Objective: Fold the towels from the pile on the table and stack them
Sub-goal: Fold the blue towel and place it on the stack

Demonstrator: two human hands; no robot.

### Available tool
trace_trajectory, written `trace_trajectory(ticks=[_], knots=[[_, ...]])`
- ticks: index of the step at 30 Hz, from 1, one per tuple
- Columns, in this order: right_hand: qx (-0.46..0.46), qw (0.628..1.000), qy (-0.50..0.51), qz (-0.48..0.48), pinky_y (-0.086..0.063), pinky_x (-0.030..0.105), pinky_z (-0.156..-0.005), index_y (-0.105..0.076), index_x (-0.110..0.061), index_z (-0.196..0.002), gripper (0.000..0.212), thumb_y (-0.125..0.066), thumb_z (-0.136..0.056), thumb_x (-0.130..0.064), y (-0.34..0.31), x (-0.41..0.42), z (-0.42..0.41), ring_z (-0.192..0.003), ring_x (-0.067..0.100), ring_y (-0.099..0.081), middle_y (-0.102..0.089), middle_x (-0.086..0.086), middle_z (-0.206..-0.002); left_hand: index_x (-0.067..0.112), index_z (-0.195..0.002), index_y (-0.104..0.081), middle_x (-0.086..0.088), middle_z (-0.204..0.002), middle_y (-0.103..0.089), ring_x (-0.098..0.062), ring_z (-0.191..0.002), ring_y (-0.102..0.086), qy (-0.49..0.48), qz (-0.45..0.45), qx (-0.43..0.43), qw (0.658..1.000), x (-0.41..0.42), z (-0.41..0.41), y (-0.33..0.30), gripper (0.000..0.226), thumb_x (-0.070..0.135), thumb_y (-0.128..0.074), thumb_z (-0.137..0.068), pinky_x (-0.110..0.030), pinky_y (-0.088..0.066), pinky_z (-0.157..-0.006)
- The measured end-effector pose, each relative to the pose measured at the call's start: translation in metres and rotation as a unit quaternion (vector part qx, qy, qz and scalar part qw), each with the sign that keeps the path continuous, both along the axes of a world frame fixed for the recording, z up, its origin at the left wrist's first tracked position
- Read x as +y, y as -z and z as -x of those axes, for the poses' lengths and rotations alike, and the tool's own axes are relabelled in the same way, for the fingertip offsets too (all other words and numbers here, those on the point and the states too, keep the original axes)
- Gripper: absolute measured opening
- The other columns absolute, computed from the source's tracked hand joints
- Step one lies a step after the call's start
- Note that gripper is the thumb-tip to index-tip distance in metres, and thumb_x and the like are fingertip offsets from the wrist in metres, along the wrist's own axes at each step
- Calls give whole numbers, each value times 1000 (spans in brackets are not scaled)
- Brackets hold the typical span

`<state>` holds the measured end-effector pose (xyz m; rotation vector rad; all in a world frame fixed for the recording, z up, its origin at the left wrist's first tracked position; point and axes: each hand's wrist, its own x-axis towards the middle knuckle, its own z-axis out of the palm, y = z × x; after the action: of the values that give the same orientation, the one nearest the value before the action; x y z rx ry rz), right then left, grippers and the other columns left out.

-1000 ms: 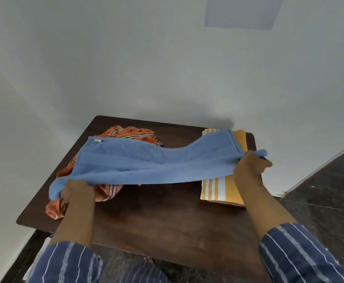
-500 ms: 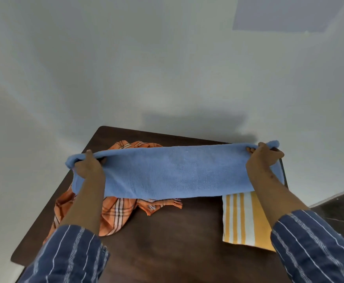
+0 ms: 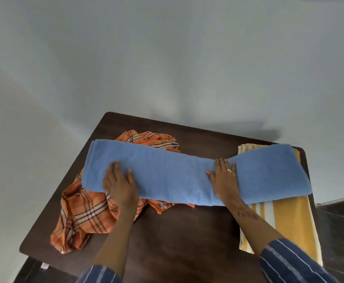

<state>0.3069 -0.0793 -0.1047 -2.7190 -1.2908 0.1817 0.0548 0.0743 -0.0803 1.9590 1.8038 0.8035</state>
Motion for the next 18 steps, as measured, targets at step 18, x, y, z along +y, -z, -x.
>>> trace_trajectory(ticks=[18], knots=[[116,986,-109,44,3,35,-117,-9,-12,-151,78,-13,-92,-63,-5,32,83,-147,21,-5,-10,6,-159,17,-111,-52,-2,-110,-61,-16,-99,-64,-259,197,-506,799,44,85,0,46,31,-70,-71,-34,-53,-79]])
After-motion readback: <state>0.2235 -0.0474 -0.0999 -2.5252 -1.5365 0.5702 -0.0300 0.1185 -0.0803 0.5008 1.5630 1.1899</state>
